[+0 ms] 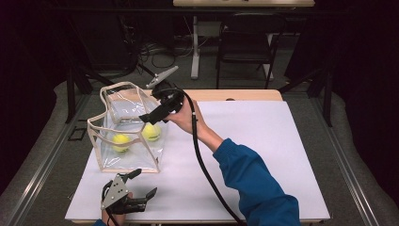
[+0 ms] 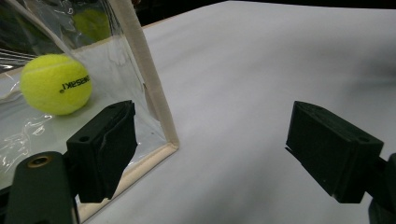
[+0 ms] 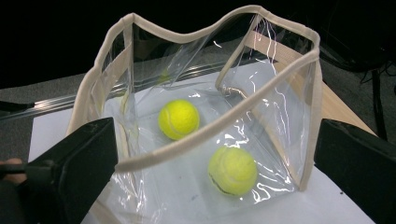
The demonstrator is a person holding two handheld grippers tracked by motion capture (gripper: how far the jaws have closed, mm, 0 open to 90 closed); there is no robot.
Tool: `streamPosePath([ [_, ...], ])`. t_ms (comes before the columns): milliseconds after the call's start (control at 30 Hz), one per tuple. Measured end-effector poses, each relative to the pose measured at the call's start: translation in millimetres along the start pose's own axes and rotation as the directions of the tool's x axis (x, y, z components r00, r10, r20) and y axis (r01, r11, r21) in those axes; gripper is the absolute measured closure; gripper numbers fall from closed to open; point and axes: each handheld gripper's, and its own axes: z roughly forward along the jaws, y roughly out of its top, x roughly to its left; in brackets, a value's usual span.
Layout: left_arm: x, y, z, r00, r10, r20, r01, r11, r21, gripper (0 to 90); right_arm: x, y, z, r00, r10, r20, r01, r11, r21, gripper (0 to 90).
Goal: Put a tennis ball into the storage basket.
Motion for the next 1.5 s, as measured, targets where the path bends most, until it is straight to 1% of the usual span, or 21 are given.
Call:
streamPosePath([
  [67,0.0,0.0,0.3,1.0,-0.002,-0.001,0.002,1.0,0.002,16.1,-0.6,-3.1,-4.6,1.0,-0.004,0.004,0.004,1.0,0.001,0.0],
  [300,0.1,0.1,0.1,1.0,0.0,-0.004,0.0,1.0,0.002,16.1,-4.5,-13.9,-20.8,1.0,0.003,0.006,-0.003,1.0,-0.009,0.0],
  [467,0.0,0.3,0.7,1.0,-0.002,-0.007,0.002,1.0,0.005,16.1,-8.4,-22.8,-29.2,0.9998,0.02,0.002,-0.02,1.0,-0.017,0.0],
  [800,0.0,-0.1,0.9,1.0,-0.001,-0.007,0.001,1.0,0.008,16.1,-10.5,-43.7,-40.8,0.9997,0.011,0.023,-0.012,1.0,0.008,0.0],
  [1200,-0.4,-0.3,0.4,1.0,0.005,-0.003,-0.005,1.0,0.007,16.1,-9.3,-72.9,-51.9,0.9986,-0.003,0.054,0.0,0.998,0.061,0.0],
  [1267,-0.6,-0.3,0.0,1.0,0.003,-0.004,-0.003,1.0,0.005,16.1,-8.7,-77.3,-53.1,0.9983,-0.007,0.058,0.003,0.997,0.077,0.0],
  [1367,-0.5,-0.4,-0.1,1.0,0.003,-0.004,-0.003,1.0,0.005,16.1,-8.0,-84.5,-55.9,0.998,0.0,0.063,-0.005,0.996,0.09,0.0],
  [1500,-0.6,-0.3,-0.3,1.0,0.004,-0.003,-0.004,1.0,0.005,16.1,-7.9,-93.2,-62.1,0.9973,0.008,0.073,-0.015,0.996,0.094,0.0],
])
